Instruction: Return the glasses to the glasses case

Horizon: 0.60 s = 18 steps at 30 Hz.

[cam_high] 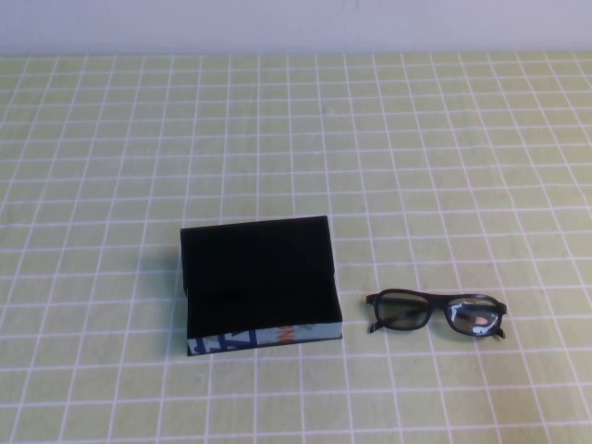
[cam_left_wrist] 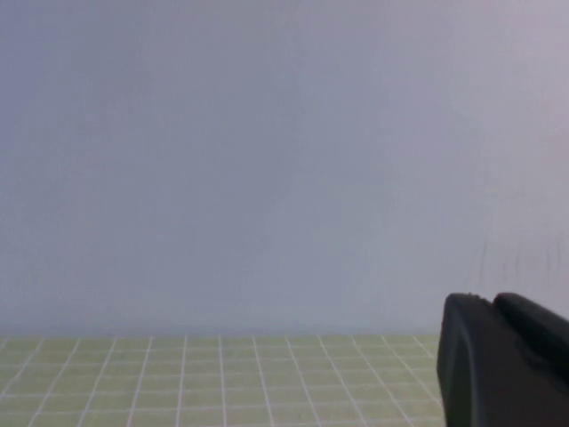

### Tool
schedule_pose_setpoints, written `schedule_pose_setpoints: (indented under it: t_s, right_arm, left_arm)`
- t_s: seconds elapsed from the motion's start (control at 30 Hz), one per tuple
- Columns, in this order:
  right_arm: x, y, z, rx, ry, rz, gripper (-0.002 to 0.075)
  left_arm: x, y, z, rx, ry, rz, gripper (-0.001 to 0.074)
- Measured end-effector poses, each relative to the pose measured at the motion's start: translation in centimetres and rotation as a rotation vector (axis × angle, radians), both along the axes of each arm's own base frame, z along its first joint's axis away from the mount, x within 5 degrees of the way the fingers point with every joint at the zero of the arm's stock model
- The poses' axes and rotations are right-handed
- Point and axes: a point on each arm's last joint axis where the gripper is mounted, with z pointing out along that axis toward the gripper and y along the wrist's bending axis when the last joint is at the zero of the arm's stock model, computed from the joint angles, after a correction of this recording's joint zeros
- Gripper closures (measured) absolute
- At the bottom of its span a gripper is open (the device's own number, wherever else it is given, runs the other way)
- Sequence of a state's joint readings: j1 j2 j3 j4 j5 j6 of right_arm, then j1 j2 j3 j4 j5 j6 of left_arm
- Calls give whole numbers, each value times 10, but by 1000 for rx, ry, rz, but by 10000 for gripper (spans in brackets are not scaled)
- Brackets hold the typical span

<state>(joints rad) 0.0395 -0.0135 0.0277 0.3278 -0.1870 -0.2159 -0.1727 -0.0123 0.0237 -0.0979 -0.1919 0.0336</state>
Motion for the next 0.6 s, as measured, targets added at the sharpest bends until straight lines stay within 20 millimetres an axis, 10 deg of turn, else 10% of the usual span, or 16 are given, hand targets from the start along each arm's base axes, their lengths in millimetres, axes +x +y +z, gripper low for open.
schedule_pose_setpoints:
  t_s: [0.37,0.6]
  right_arm:
    - [-15,-14,33,105,-357,-118,743]
    - [-44,-7,102,91,-590,-30,743]
  left_arm:
    - [-19,7,36,-316,-417,-85,738]
    - [-37,3,80,-248,-559,-140,738]
